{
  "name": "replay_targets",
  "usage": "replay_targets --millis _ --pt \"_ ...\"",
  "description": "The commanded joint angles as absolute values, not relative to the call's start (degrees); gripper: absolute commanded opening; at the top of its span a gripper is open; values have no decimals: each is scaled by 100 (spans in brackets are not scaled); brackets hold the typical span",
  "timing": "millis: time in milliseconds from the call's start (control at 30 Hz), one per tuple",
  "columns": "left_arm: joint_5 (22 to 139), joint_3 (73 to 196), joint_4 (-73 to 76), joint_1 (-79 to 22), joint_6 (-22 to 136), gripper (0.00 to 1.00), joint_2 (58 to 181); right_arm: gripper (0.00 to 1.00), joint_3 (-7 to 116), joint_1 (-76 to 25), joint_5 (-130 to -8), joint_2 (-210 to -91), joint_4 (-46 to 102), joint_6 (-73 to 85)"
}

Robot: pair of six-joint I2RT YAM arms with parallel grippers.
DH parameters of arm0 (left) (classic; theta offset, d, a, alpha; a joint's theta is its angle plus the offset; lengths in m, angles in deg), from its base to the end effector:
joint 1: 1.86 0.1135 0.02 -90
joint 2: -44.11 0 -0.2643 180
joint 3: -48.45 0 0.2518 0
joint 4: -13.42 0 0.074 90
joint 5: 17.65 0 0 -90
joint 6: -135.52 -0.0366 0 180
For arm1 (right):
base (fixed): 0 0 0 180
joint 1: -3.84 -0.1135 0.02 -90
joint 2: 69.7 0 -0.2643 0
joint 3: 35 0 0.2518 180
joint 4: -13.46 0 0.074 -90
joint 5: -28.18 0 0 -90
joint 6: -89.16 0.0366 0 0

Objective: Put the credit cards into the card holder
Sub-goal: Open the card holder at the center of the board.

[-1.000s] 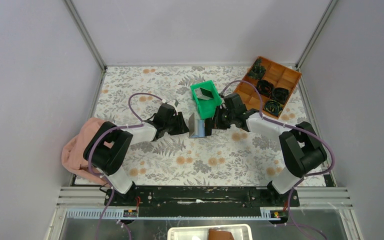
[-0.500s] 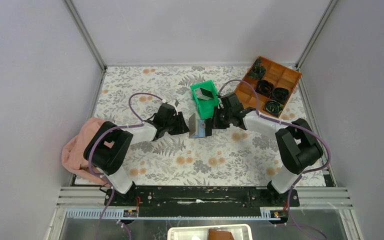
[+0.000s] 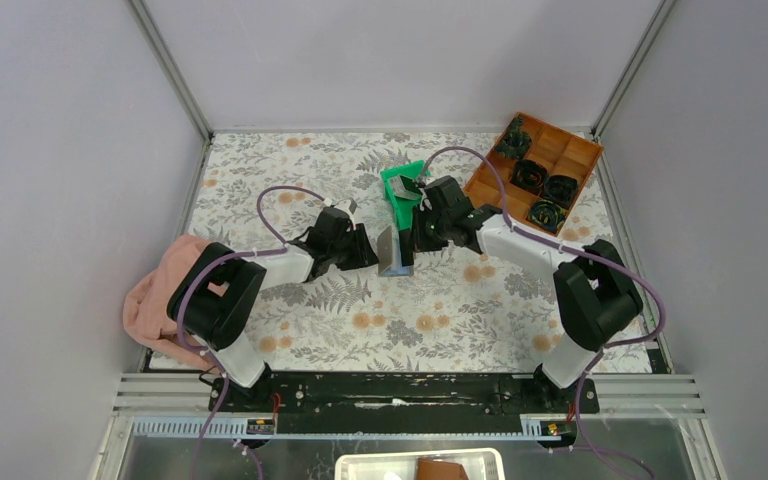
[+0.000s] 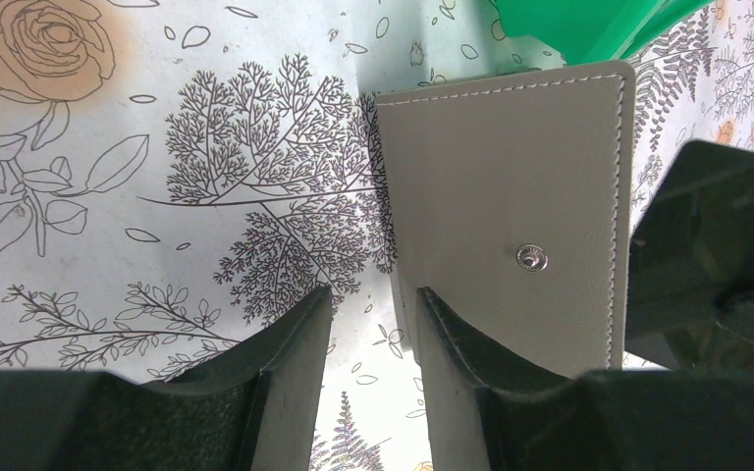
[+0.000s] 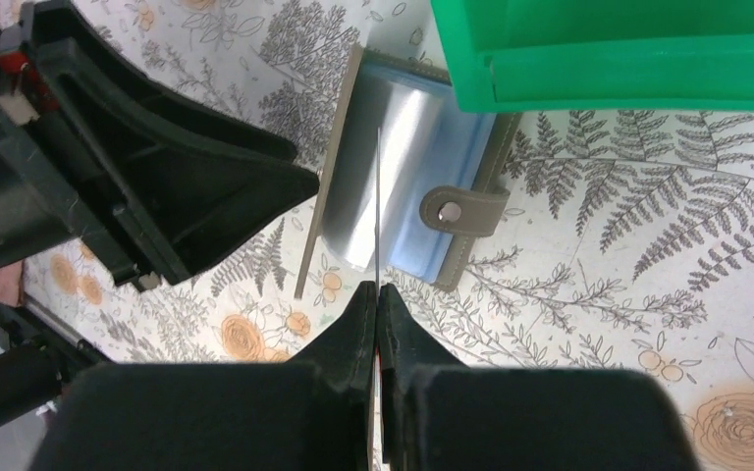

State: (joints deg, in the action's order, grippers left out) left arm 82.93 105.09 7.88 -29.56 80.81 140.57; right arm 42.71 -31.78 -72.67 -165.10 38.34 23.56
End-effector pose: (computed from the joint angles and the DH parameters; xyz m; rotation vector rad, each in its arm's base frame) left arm 0.2806 -0.1549 0.1366 -0.0699 2.4732 -0.7255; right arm 0.2933 0.2186 0.2257 -0.3364 2.3939 0.7293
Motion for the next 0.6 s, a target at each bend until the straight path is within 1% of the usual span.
replay_targets --millis 0,267,567 --pt "8209 10070 -341 -3029 8039 46 14525 0 4740 -3252 -7007 -16822 4211 2158" --pt "8255 10056 -285 -3028 8050 46 14549 0 5109 -3352 -6817 -17200 4543 2042" --pt "8290 10053 -270 -3025 8015 46 14570 0 5230 -3396 -6422 -17218 4839 2021"
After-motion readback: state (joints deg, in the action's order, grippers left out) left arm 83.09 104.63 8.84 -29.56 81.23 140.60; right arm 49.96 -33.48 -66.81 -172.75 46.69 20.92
